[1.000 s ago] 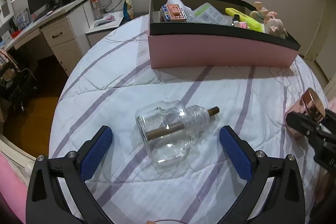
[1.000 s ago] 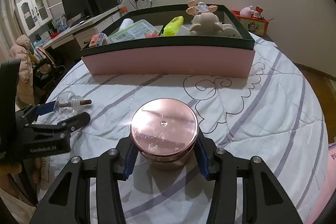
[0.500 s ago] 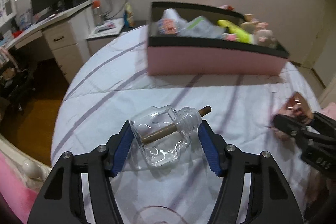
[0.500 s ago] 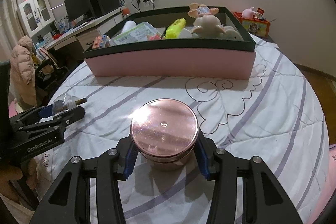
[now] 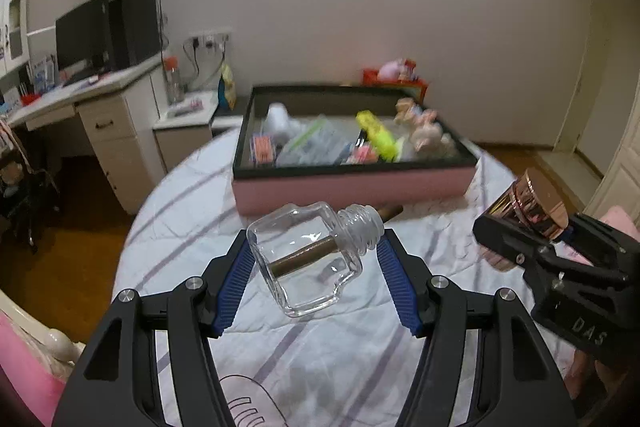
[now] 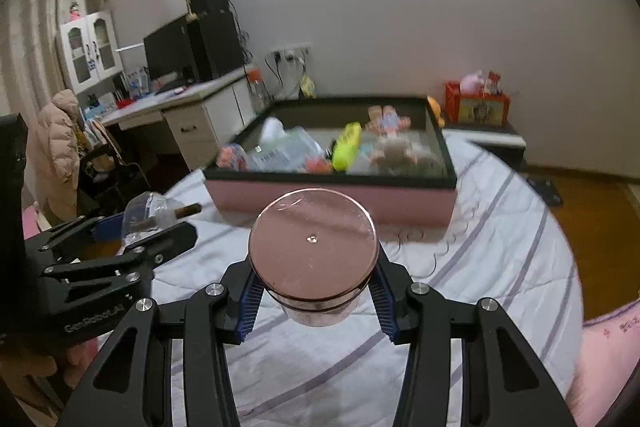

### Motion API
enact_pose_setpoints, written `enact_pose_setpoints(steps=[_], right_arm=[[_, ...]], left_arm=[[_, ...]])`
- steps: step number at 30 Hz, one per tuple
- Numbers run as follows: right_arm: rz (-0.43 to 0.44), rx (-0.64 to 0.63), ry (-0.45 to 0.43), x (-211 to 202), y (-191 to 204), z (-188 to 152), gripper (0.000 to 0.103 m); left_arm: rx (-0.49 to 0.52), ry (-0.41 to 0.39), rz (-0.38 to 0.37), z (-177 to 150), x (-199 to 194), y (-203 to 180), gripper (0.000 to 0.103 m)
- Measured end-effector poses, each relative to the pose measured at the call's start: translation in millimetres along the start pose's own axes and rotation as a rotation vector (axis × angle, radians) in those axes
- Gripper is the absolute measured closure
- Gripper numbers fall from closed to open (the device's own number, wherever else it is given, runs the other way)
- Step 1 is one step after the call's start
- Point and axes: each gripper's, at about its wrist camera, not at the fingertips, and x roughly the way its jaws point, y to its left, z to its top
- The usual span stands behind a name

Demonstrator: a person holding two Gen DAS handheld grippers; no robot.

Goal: Organize rigid objects
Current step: 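Carry perfume bottle and jar into the pink tray and open both tools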

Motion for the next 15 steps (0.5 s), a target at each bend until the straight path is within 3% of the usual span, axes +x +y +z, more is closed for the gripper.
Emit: enact_pose_setpoints(steps=[15], right_arm=[[-0.02, -0.087, -0.124, -41.5, 20.7, 30.0, 0.054]], left_arm=[[0.038, -0.15, 0.001, 37.2, -44.7, -17.0, 0.039]])
